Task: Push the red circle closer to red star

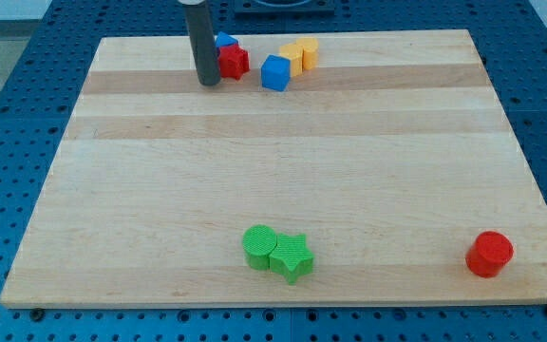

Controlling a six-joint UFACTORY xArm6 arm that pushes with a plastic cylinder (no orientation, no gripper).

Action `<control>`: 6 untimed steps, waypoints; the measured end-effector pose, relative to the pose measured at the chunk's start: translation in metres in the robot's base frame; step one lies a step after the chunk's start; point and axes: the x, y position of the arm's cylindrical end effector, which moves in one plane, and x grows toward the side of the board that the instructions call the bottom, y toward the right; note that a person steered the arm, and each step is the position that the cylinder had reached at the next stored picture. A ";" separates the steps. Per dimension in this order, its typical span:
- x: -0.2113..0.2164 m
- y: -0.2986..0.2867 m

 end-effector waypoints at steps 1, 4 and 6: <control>0.039 -0.007; 0.130 0.290; 0.238 0.464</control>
